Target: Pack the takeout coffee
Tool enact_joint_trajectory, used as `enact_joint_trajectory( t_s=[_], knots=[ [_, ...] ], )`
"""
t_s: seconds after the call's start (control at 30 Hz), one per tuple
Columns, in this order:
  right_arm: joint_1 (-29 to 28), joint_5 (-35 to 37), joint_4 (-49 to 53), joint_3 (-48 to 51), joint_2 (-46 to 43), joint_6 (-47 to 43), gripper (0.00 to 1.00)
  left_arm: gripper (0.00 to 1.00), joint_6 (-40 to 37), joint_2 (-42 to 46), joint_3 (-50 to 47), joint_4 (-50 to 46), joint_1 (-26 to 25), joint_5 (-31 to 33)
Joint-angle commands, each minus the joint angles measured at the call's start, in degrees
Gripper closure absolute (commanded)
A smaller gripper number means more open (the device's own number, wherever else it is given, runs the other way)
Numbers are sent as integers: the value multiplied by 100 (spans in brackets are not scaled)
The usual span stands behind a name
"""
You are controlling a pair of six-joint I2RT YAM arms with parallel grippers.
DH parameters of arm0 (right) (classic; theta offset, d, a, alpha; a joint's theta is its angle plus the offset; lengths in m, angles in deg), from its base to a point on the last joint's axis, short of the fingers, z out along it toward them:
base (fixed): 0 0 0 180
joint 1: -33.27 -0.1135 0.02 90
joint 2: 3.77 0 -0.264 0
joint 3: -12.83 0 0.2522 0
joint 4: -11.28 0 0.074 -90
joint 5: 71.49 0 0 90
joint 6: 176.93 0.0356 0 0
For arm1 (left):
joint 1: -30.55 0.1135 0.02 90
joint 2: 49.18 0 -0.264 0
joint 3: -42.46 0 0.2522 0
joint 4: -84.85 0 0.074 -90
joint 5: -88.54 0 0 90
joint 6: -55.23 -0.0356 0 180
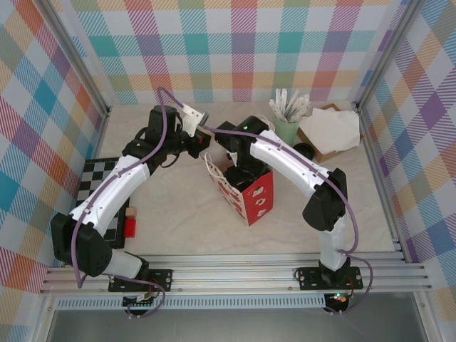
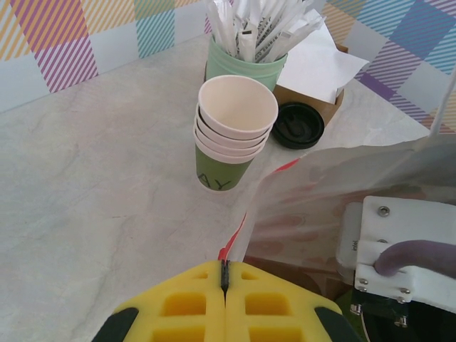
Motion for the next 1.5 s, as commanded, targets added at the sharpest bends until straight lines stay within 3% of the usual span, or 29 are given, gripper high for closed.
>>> enact_joint_trajectory(
  t_s=[0.0, 0.6, 0.9, 1.2, 1.47],
  knots=[
    [24, -129, 389, -119, 53, 46, 44, 100, -157, 179, -9, 355, -17, 12],
    [24, -34, 527, 76, 156, 56, 45, 100, -156, 198, 62, 361, -19, -82],
    [25, -45, 552, -731, 321, 0, 45, 100, -132, 144, 51, 364, -44, -177],
    [26, -29, 696, -444, 157, 52, 44, 100, -288, 154, 131, 257, -44, -13],
    [24, 112, 11, 35, 62, -18, 45, 100, -231, -15, 217, 78, -31, -96]
  ],
)
